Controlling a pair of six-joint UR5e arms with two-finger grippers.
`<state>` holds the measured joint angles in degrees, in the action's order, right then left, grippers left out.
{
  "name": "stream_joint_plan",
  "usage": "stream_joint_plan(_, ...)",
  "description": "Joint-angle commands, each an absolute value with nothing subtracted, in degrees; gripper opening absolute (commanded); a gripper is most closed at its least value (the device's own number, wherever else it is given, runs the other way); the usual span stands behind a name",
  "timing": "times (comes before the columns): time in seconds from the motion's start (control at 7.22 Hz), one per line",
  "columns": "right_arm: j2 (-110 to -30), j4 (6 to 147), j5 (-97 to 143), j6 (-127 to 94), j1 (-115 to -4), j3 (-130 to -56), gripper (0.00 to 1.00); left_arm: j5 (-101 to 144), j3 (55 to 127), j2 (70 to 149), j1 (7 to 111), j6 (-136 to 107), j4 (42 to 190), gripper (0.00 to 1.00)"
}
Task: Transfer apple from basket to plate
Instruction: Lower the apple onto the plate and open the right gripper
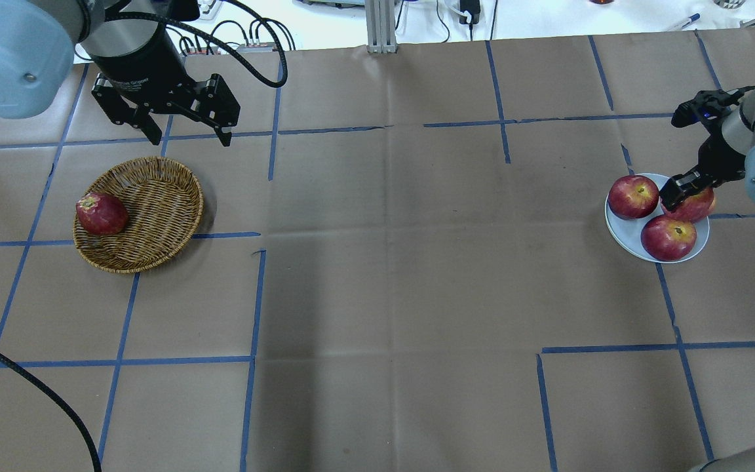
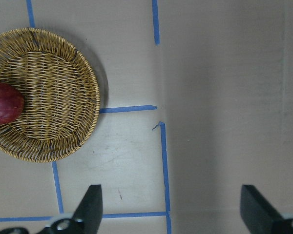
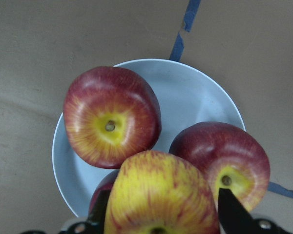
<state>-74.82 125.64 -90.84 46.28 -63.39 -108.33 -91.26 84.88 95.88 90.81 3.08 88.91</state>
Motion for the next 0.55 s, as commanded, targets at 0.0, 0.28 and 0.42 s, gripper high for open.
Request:
stream_joint_plan(0.0, -75.58, 125.60, -90.79, 46.14, -63.72, -108.19, 1.00, -91.23, 84.82, 95.89, 90.88, 3.08, 88.86, 0.99)
stream_joint_plan(0.28, -76.98, 124.29, -88.79, 44.23, -67.39, -105.14, 1.00, -91.23, 84.81, 95.98, 90.88, 3.08, 88.86, 0.99)
stream_joint_plan(0.42, -79.25, 120.36, -88.68, 42.29, -69.59, -103.29, 1.00, -91.23, 84.81, 95.98, 90.88, 3.08, 88.94, 0.99)
